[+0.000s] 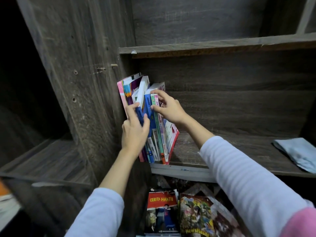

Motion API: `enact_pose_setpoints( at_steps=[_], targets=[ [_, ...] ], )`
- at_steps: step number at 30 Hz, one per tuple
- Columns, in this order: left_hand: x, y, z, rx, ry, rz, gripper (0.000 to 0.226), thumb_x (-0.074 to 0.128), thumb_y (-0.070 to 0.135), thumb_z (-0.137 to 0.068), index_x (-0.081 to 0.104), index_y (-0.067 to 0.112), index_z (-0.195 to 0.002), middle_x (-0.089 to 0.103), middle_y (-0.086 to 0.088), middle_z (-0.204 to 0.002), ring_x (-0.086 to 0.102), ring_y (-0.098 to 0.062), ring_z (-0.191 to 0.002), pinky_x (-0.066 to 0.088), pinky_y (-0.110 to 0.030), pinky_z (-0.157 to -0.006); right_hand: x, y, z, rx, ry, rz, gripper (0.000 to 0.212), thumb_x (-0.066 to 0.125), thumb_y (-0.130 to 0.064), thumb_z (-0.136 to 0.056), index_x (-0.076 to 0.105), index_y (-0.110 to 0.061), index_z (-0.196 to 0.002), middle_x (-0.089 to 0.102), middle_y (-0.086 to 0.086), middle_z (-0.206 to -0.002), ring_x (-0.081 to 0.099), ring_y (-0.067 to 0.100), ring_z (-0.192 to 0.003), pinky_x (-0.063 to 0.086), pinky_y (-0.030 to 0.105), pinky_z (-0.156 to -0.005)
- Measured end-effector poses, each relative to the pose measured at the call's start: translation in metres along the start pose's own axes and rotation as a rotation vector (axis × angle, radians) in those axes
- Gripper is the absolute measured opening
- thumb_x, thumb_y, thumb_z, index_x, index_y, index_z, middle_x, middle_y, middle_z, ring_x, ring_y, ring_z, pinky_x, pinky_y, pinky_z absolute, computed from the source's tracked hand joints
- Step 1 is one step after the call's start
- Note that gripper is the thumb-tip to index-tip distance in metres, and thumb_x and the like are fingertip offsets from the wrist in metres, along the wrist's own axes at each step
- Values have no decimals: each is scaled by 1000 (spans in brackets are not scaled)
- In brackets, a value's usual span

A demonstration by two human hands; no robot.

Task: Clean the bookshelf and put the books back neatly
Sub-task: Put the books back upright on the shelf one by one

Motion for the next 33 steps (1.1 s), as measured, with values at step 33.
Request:
enact_pose_setpoints(
  at_steps=[33],
  targets=[
    [-26,30,22,-362,-159,-28,44,60,12,-87,45,13,-128,61,-9,-122,57,-27,-113,47,-33,-94,107,20,135,157,-37,338,88,50,-11,-88,-12,-18,-150,11,8,-159,30,32,-139,38,45,-105]
  ],
)
Point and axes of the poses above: each hand's wrist, its own z-axis away from the middle knuckle, its own x-axis out of the palm, y = z × x, the point moved 1 cm from there along -z, towards the middle knuckle
